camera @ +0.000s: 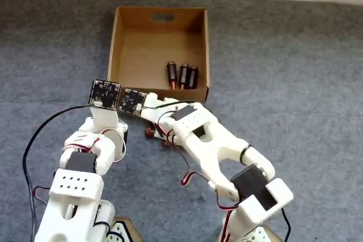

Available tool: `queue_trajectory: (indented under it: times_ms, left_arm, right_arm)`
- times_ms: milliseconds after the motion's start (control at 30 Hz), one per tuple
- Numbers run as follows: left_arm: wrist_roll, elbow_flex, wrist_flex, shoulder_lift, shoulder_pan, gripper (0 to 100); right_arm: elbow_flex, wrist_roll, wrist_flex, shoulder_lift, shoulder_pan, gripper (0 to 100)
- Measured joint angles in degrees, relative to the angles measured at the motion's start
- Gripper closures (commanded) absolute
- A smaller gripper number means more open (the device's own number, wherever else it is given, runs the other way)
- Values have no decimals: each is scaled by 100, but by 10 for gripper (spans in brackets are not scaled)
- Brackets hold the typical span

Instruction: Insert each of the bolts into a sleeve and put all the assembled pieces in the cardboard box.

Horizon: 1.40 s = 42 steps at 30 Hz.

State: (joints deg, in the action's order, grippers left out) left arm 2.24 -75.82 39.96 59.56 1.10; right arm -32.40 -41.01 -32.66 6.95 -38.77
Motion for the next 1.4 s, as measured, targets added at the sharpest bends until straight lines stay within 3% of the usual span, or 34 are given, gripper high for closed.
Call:
queue_trajectory:
  times_ms: [233,400,700,1133,1300,1400]
  left_arm:
    - [-18,0,0,0,211,990]
    - [-18,0,-105,0,202,990]
    - [-18,0,-149,0,202,990]
    - [-18,0,-176,0,202,990]
    - [-18,0,-176,0,202,990]
    - [-18,0,-176,0,202,990]
  right_arm:
    - [149,844,-70,53,299,991]
    - [158,932,-149,53,642,991]
    - [167,941,-1486,-501,1336,991]
    - [-1960,941,-1662,-2734,3095,986]
    - [-2295,941,-1662,-2796,3393,872]
    - [-2330,941,-1662,-2673,3376,869]
